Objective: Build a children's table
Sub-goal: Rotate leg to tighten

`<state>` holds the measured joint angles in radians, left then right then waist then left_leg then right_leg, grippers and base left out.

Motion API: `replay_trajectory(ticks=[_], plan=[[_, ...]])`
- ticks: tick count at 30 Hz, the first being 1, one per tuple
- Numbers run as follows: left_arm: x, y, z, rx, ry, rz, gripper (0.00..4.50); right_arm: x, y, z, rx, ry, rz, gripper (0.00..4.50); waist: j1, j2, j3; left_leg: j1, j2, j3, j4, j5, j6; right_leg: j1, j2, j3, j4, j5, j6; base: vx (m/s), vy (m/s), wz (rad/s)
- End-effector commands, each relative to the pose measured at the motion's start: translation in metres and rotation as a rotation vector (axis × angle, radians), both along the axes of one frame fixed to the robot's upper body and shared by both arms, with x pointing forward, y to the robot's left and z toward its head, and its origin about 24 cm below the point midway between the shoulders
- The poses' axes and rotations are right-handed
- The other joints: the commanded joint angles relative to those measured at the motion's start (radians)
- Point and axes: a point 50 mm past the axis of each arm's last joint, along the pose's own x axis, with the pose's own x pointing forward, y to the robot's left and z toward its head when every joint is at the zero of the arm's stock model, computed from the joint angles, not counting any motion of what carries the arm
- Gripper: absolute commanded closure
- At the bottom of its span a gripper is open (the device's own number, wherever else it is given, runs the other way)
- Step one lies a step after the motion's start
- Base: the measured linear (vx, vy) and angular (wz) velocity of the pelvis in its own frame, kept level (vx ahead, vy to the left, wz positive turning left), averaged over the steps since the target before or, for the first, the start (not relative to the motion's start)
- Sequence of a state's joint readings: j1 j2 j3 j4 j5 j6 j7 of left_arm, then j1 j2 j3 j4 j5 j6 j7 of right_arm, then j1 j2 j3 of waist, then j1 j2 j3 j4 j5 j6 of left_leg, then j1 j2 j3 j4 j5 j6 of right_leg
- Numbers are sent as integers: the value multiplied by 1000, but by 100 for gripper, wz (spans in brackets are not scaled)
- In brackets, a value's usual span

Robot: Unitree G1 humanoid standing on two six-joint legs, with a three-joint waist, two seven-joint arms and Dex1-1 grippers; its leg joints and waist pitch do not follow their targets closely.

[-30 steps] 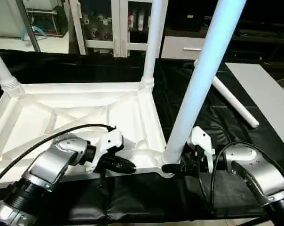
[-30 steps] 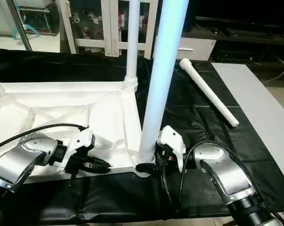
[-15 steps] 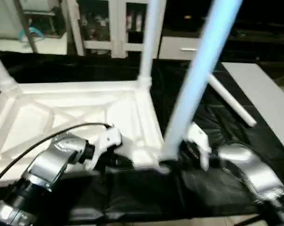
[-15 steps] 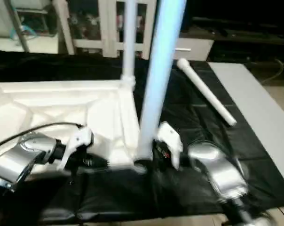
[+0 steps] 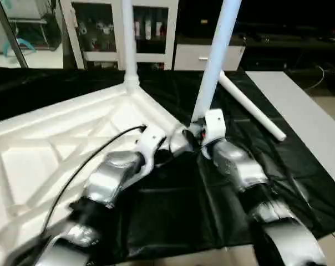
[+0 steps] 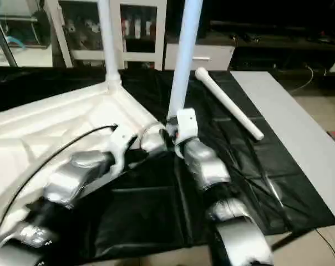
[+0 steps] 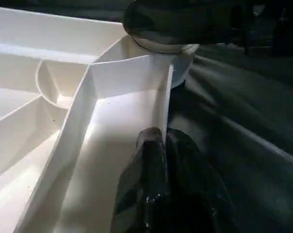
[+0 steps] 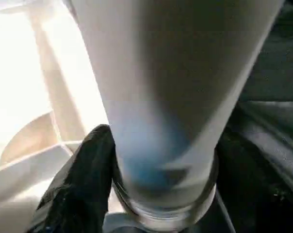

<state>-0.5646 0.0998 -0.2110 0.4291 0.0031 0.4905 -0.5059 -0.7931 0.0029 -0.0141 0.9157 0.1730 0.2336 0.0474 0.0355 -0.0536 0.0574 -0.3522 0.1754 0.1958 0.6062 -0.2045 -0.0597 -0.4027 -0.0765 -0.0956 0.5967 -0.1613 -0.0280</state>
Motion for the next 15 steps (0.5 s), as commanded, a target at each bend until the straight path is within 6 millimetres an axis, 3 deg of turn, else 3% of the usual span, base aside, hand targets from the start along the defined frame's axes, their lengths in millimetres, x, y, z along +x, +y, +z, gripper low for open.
replay_trajectory(ticks=[1, 5, 9, 12, 14, 15], plan=[[10, 2, 8, 17, -74, 110, 450, -10, 27, -12, 44, 62, 61, 186, 5, -3, -68, 7, 59, -28, -75, -157, 18, 40, -89, 64, -68, -267, -153, 0, 0, 0], [8, 3, 4, 27, -51, 104, 450, -7, 30, -8, 18, 32, 76, 186, 6, -2, -71, 2, 58, -24, -73, -103, 46, 46, -87, 64, -56, -186, -185, 0, 0, 0], [8, 4, 2, 31, -48, 109, 450, -5, 30, -8, -5, 7, 82, 186, 2, 2, -64, 7, 59, -25, -76, -170, 30, 41, -88, 62, -70, -283, -174, 0, 0, 0], [9, 5, 1, 31, -47, 106, 450, -4, 32, -5, 8, -34, 117, 186, 0, 5, -65, 7, 60, -27, -78, -192, 17, 41, -86, 63, -72, -300, -159, 0, 0, 0], [9, 5, 1, 31, -48, 106, 450, -4, 32, -4, 17, -47, 129, 130, 0, 4, -65, 6, 60, -27, -78, -186, 21, 43, -87, 63, -70, -287, -163, 0, 0, 0], [10, 5, 2, 30, -51, 101, 450, -4, 32, -2, 31, -71, 137, 130, 0, 6, -64, 5, 60, -26, -78, -187, 23, 41, -87, 63, -72, -287, -165, 0, 0, 0]])
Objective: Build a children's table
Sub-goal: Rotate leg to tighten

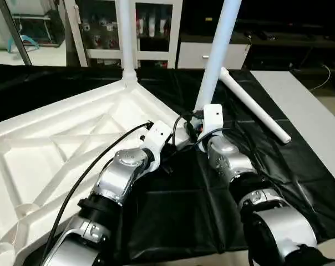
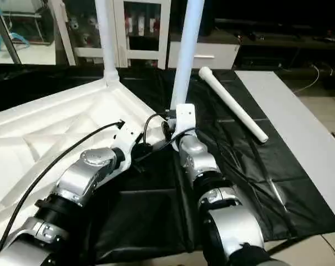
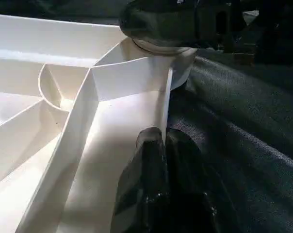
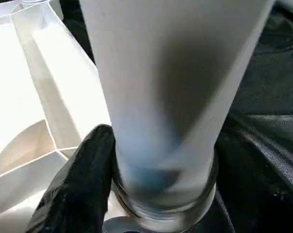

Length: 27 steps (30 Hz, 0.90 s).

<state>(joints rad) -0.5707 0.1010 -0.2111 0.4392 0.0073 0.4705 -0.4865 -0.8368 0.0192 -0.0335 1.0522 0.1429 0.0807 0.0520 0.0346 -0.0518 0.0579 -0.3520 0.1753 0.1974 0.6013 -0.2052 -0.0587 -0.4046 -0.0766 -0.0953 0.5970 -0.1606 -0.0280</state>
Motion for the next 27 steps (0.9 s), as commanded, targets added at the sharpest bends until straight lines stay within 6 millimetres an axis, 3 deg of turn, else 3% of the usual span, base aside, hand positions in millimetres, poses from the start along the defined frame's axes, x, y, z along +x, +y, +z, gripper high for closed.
replay_trajectory(ticks=[1, 5, 10, 11, 12, 15, 16, 18, 19, 20, 22, 24, 26, 27], plan=[[8, 5, 1, 19, -32, 75, 450, -6, 27, 4, 54, -43, 149, 114, 1, 4, -64, 6, 61, -28, -74, -190, 22, 44, -87, 63, -72, -290, -166, 0, 0, 0], [9, 4, 4, 8, -57, 43, 450, -7, 23, 12, 72, -119, 163, 81, 1, -2, -64, -1, 61, -32, -76, -183, 34, 49, -89, 63, -73, -306, -152, 0, 0, 0], [9, 0, 8, -4, -115, -5, 450, -13, 8, 19, 9, -225, 159, 51, 7, -2, -67, 2, 61, -28, -74, -127, 57, 47, -86, 64, -66, -225, -175, 0, 0, 0], [10, -2, 10, -14, -146, -4, 450, -19, 2, 21, 3, -249, 157, 51, 6, 3, -68, 1, 62, -28, -73, -123, 57, 48, -88, 66, -63, -217, -180, 0, 0, 0], [13, -2, 12, -19, -164, 15, 450, -26, -4, 24, -9, -276, 167, 51, 14, 2, -67, 1, 60, -26, -71, -103, 66, 50, -83, 66, -68, -186, -162, 0, 0, 0], [14, -4, 20, -105, -158, 0, 396, -40, -18, 28, -11, -315, 161, 45, 20, 2, -69, 1, 63, -28, -73, -80, 85, 52, -85, 66, -59, -126, -188, 0, 0, 0], [14, -1, 27, -165, -149, -22, 394, -50, -27, 33, 2, -337, 136, 45, 22, 8, -69, 2, 63, -27, -72, -88, 83, 52, -86, 67, -59, -132, -192, 0, 0, 0], [13, 3, 33, -198, -143, -44, 373, -57, -33, 38, 21, -356, 111, 45, 26, 9, -64, 4, 66, -28, -78, -129, 69, 47, -84, 67, -66, -171, -191, 0, 0, 0], [13, 4, 34, -199, -143, -46, 361, -57, -33, 39, 23, -358, 109, 45, 26, 14, -60, 3, 64, -29, -81, -164, 55, 46, -84, 66, -72, -216, -183, 0, 0, 0], [13, 5, 35, -204, -143, -55, 361, -59, -34, 41, 29, -365, 103, 45, 24, 11, -60, 2, 64, -29, -81, -178, 48, 47, -84, 66, -73, -238, -174, 0, 0, 0], [11, 10, 39, -217, -142, -71, 353, -62, -33, 44, 34, -384, 111, 45, 20, 15, -59, 5, 63, -31, -83, -215, 26, 42, -84, 66, -80, -300, -150, 0, 0, 0], [7, 26, 48, -209, -144, -109, 329, -70, -31, 51, 39, -403, 146, 45, 20, 23, -57, 7, 64, -33, -86, -221, 15, 41, -82, 67, -79, -293, -145, 0, 0, 0], [0, 46, 54, -162, -140, -131, 311, -77, -28, 53, 39, -395, 193, 45, 16, 22, -57, 6, 66, -35, -89, -221, 9, 43, -80, 67, -73, -264, -147, 0, 0, 0], [0, 46, 54, -162, -140, -131, 298, -77, -28, 53, 39, -395, 193, 45, 13, 24, -57, 2, 67, -37, -91, -210, 7, 47, -80, 67, -67, -240, -154, 0, 0, 0]])
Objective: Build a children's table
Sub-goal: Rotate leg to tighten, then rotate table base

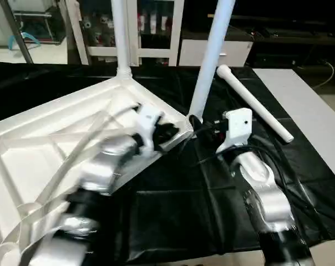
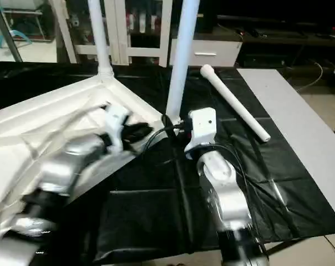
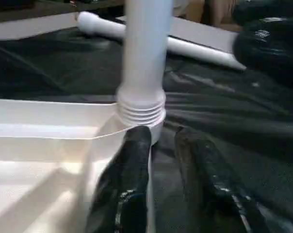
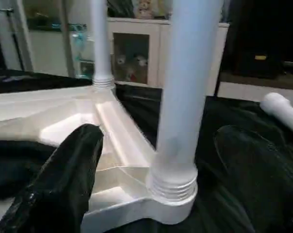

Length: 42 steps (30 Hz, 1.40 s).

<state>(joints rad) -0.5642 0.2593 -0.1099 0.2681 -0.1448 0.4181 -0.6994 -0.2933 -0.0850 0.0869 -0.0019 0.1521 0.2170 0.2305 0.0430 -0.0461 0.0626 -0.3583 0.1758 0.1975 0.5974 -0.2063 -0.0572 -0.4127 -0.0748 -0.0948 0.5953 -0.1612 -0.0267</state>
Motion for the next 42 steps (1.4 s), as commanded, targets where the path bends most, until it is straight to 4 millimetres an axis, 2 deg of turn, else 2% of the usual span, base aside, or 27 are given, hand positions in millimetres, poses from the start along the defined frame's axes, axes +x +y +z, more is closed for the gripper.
replay_trajectory(ticks=[1, 2, 3, 4, 5, 6, 7, 8, 9, 10, 13, 14, 16, 17, 19, 22, 23, 24, 26, 27, 30, 31, 33, 37, 39, 41, 42], plan=[[-12, 24, 8, 48, 13, -25, 284, -8, 2, 1, -34, 18, 81, 45, 0, 19, -57, 13, 64, -33, -85, -220, 5, 48, -78, 68, -68, -242, -159, 0, 0, 0], [-16, 32, 11, 66, 16, -36, 284, -10, 3, 1, -47, 28, 111, 45, 0, 17, -58, 11, 66, -36, -87, -217, 4, 53, -81, 68, -63, -240, -162, 0, 0, 0], [-21, 39, 13, 83, 19, -48, 273, -13, 4, 0, -61, 39, 143, 45, -5, 20, -57, 8, 66, -35, -88, -206, 4, 54, -77, 69, -62, -233, -161, 0, 0, 0], [-22, 41, 14, 87, 19, -50, 268, -14, 5, 0, -64, 41, 152, 45, -8, 22, -56, 10, 63, -32, -86, -202, 7, 49, -75, 70, -63, -227, -164, 0, 0, 0], [-37, 68, 23, 149, 17, -89, 268, -22, 8, -1, -95, 70, 285, 45, -7, 19, -57, 12, 61, -34, -82, -200, 10, 53, -78, 70, -60, -225, -174, 0, 0, 0], [-43, 76, 27, 172, 14, -114, 250, -25, 8, -2, -104, 84, 329, 45, -6, 23, -52, 6, 65, -33, -88, -189, 18, 54, -77, 72, -60, -225, -169, 0, 0, 0], [-48, 80, 29, 180, 12, -140, 240, -27, 7, -2, -111, 91, 351, 45, -7, 21, -51, 12, 64, -31, -87, -196, 19, 47, -73, 71, -63, -231, -168, 0, 0, 0], [-50, 81, 30, 181, 12, -155, 235, -28, 7, -2, -115, 93, 358, 45, -5, 25, -47, 17, 64, -30, -89, -216, 8, 43, -74, 72, -66, -257, -173, 0, 0, 0], [-60, 84, 32, 156, 43, -206, 232, -31, 6, -2, -121, 106, 391, 45, -2, 24, -47, 23, 65, -28, -88, -229, 1, 39, -75, 72, -68, -271, -175, 0, 0, 0], [-67, 86, 33, 139, 67, -244, 228, -33, 5, -2, -124, 116, 415, 45, 0, 24, -46, 19, 66, -31, -89, -235, -2, 43, -79, 73, -66, -282, -175, 0, 0, 0], [-89, 92, 29, 147, 166, -343, 190, -37, -1, -3, -170, 133, 481, 45, 5, 23, -42, 20, 66, -32, -95, -271, -22, 40, -77, 73, -69, -342, -154, 0, 0, 0], [-90, 92, 29, 150, 171, -347, 190, -37, -1, -3, -172, 134, 482, 45, 3, 23, -41, 19, 66, -33, -96, -280, -22, 40, -77, 74, -70, -351, -150, 0, 0, 0], [-100, 92, 25, 182, 229, -394, 181, -38, -6, -3, -195, 149, 499, 45, 4, 21, -38, 24, 62, -34, -94, -322, -26, 37, -80, 75, -81, -438, -127, 0, 0, 0], [-102, 92, 24, 187, 238, -403, 151, -38, -6, -3, -199, 155, 503, 45, 4, 20, -38, 25, 62, -35, -95, -326, -27, 37, -80, 75, -83, -455, -122, 0, 0, 0], [-103, 89, 19, 228, 255, -415, 144, -39, -7, -3, -213, 162, 514, 45, 6, 21, -39, 27, 62, -38, -94, -325, -30, 37, -81, 75, -87, -475, -111, 0, 0, 0], [-100, 90, 9, 330, 265, -385, 134, -40, -7, -4, -219, 168, 524, 45, 4, 21, -44, 24, 63, -38, -94, -302, -30, 40, -76, 75, -82, -431, -105, 0, 0, 0], [-99, 92, 5, 380, 270, -369, 103, -41, -7, -4, -223, 170, 529, 45, 4, 22, -45, 23, 63, -39, -93, -295, -29, 41, -76, 75, -80, -421, -103, 0, 0, 0], [-97, 94, 1, 423, 268, -353, 103, -42, -7, -4, -227, 171, 534, 45, 4, 21, -48, 21, 61, -38, -91, -274, -25, 44, -77, 76, -78, -400, -103, 0, 0, 0], [-92, 97, -2, 470, 255, -320, 84, -42, -7, -5, -233, 173, 537, 45, 3, 22, -52, 20, 62, -37, -90, -242, -24, 46, -76, 75, -72, -352, -118, 0, 0, 0], [-80, 101, -6, 546, 207, -241, 71, -43, -8, -6, -245, 172, 539, 45, 4, 23, -53, 21, 62, -36, -88, -233, -22, 46, -74, 75, -70, -322, -127, 0, 0, 0], [-70, 102, -7, 598, 159, -183, 57, -43, -8, -6, -251, 170, 536, 45, 7, 23, -57, 22, 61, -36, -86, -223, -23, 50, -74, 74, -66, -283, -140, 0, 0, 0], [-60, 99, -6, 613, 123, -142, 51, -42, -9, -5, -255, 167, 532, 45, 9, 22, -57, 22, 62, -34, -86, -215, -25, 51, -76, 74, -65, -265, -154, 0, 0, 0], [-54, 94, -5, 614, 93, -130, 23, -42, -9, -5, -259, 165, 529, 45, 14, 22, -57, 21, 60, -34, -84, -219, -23, 52, -79, 74, -64, -270, -159, 0, 0, 0], [-39, 81, -8, 594, 37, -89, 8, -40, -12, -5, -277, 161, 519, 45, 18, 18, -57, 20, 61, -37, -83, -231, -24, 54, -82, 73, -69, -313, -147, 0, 0, 0], [-32, 77, -11, 605, 8, -72, 3, -39, -13, -5, -280, 160, 514, 45, 20, 17, -57, 25, 59, -35, -79, -251, -18, 49, -82, 72, -79, -358, -131, 0, 0, 0], [-20, 71, -13, 608, -30, -27, 3, -38, -15, -5, -289, 157, 507, 45, 20, 15, -56, 18, 59, -38, -81, -244, -14, 53, -83, 70, -79, -369, -119, 0, 0, 0], [-14, 68, -15, 613, -52, 2, 3, -37, -16, -5, -292, 156, 504, 45, 20, 15, -57, 22, 58, -37, -79, -250, -12, 49, -82, 70, -82, -381, -114, 0, 0, 0]])
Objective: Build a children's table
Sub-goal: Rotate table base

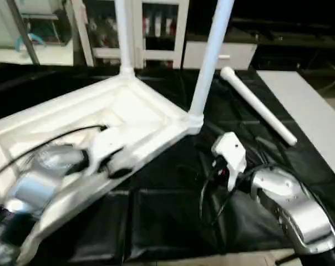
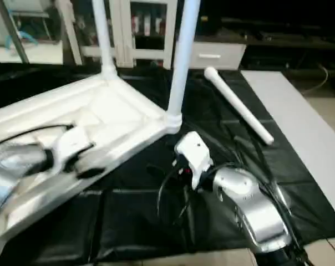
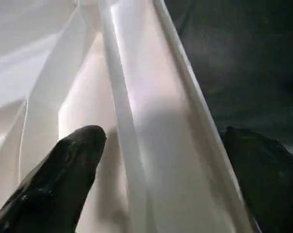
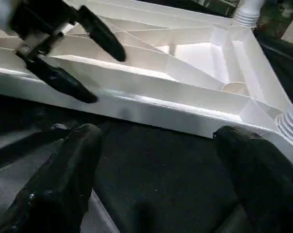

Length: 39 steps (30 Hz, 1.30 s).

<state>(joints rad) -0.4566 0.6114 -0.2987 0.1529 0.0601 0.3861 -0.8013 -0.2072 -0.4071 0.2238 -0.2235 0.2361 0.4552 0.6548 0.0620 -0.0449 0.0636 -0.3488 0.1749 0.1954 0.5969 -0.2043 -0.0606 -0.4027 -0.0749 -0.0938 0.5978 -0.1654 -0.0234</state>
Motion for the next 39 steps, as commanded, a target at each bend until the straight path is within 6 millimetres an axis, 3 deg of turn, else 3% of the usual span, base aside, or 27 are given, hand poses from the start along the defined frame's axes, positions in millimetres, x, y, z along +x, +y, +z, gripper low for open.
replay_trajectory(ticks=[1, 2, 6, 8, 11, 12, 13, 15, 16, 19, 20, 21, 22, 23, 25, 26, 27, 30, 31, 34, 36, 37, 39], plan=[[18, 3, 0, 77, -111, 87, 3, 4, -4, 4, -18, -28, -13, 45, 3, 13, -57, 14, 56, -34, -77, -261, -4, 36, -78, 67, -91, -394, -106, 0, 0, 0], [22, 3, -2, 99, -137, 103, 3, 5, -5, 4, -22, -30, -17, 45, 5, 14, -58, 16, 57, -34, -75, -266, -3, 35, -79, 67, -92, -396, -103, 0, 0, 0], [38, 7, -4, 188, -272, 179, 3, 6, -7, 3, -37, -40, -29, 45, -3, 15, -61, 0, 55, -45, -77, -259, 2, 48, -82, 59, -93, -423, -67, 0, 0, 0], [43, 11, 3, 193, -350, 224, 3, 6, -9, 4, -47, -51, -39, 45, -6, 22, -66, -1, 58, -48, -76, -256, 1, 49, -83, 58, -89, -404, -70, 0, 0, 0], [44, 14, 21, 54, -399, 270, 3, 5, -10, 7, -31, -57, -51, 45, -8, 21, -71, 1, 61, -45, -72, -212, 8, 48, -83, 62, -76, -285, -127, 0, 0, 0], [43, 13, 25, -11, -400, 272, 3, 5, -11, 8, -23, -56, -53, 45, -6, 19, -74, -2, 63, -43, -70, -175, 12, 52, -84, 63, -65, -209, -163, 0, 0, 0], [35, 5, 43, -205, -406, 184, 3, 4, -11, 9, -9, -52, -53, 45, -2, 21, -75, -2, 65, -42, -68, -147, 16, 55, -90, 64, -56, -153, -197, 0, 0, 0], [24, 2, 49, -312, -371, 105, 3, 3, -11, 8, -9, -51, -50, 45, 1, 21, -73, 0, 68, -36, -68, -126, 22, 49, -85, 64, -48, -90, -238, 0, 0, 0], [15, 3, 52, -369, -341, 50, 3, 2, -10, 7, -11, -50, -46, 45, 4, 21, -72, -1, 70, -36, -69, -120, 23, 53, -89, 65, -39, -66, -252, 0, 0, 0], [3, 11, 53, -399, -294, 14, 3, 2, -9, 6, -11, -48, -38, 45, 1, 22, -66, 3, 64, -30, -71, -156, 27, 49, -81, 65, -46, -110, -239, 0, 0, 0], [-1, 19, 52, -378, -278, 12, 3, 2, -8, 5, -9, -47, -34, 45, 2, 20, -63, 5, 64, -30, -73, -184, 22, 47, -83, 66, -53, -169, -221, 0, 0, 0], [-8, 46, 48, -302, -247, 70, 3, 1, -6, 5, -8, -44, -23, 45, -1, 18, -57, 4, 62, -30, -77, -222, 14, 45, -80, 66, -63, -246, -193, 0, 0, 0], [-8, 46, 48, -302, -247, 70, 3, 1, -6, 5, -8, -44, -23, 45, -3, 20, -56, 5, 62, -33, -78, -243, 7, 45, -81, 66, -64, -284, -177, 0, 0, 0], [-12, 63, 47, -258, -234, 118, 3, 1, -5, 4, -9, -41, -16, 45, -8, 21, -51, 7, 59, -35, -80, -279, -1, 42, -80, 66, -75, -371, -141, 0, 0, 0], [-21, 116, 50, -141, -265, 331, 3, -1, -3, 3, -17, -30, 10, 45, -13, 20, -45, 14, 57, -39, -80, -328, -11, 32, -77, 64, -87, -468, -98, 0, 0, 0], [-21, 116, 50, -141, -265, 331, 3, -1, -3, 3, -17, -30, 10, 45, -14, 22, -46, 17, 56, -39, -80, -333, -13, 30, -76, 63, -89, -483, -88, 0, 0, 0], [-26, 137, 54, -138, -295, 439, 3, -2, -3, 2, -14, -22, 24, 45, -14, 23, -46, 19, 57, -42, -80, -339, -16, 29, -77, 62, -90, -493, -81, 0, 0, 0], [-42, 176, 61, -228, -378, 569, 3, -6, 0, 1, -15, -12, 61, 45, -11, 25, -43, 21, 58, -45, -83, -358, -11, 23, -78, 62, -94, -480, -87, 0, 0, 0], [-45, 180, 62, -247, -395, 579, 3, -7, 0, 1, -15, -11, 64, 45, -11, 25, -45, 17, 60, -48, -87, -359, -14, 28, -78, 62, -88, -454, -93, 0, 0, 0], [-59, 203, 63, -331, -463, 660, 3, -7, 1, 1, -13, -10, 67, 45, -3, 29, -49, 22, 64, -44, -89, -349, -21, 23, -77, 68, -79, -363, -122, 0, 0, 0], [-79, 223, 48, -325, -419, 727, 3, -7, 1, 1, -17, -9, 73, 45, -3, 30, -51, 18, 64, -41, -92, -328, -26, 29, -76, 69, -68, -281, -146, 0, 0, 0], [-79, 223, 48, -325, -419, 727, 3, -7, 1, 1, -17, -9, 73, 45, -2, 28, -52, 17, 63, -40, -91, -316, -22, 29, -77, 70, -68, -262, -149, 0, 0, 0], [-90, 234, 38, -279, -392, 782, 3, -8, 0, 1, -22, -9, 78, 45, -4, 28, -49, 19, 65, -39, -93, -330, -21, 29, -79, 72, -69, -274, -151, 0, 0, 0]])
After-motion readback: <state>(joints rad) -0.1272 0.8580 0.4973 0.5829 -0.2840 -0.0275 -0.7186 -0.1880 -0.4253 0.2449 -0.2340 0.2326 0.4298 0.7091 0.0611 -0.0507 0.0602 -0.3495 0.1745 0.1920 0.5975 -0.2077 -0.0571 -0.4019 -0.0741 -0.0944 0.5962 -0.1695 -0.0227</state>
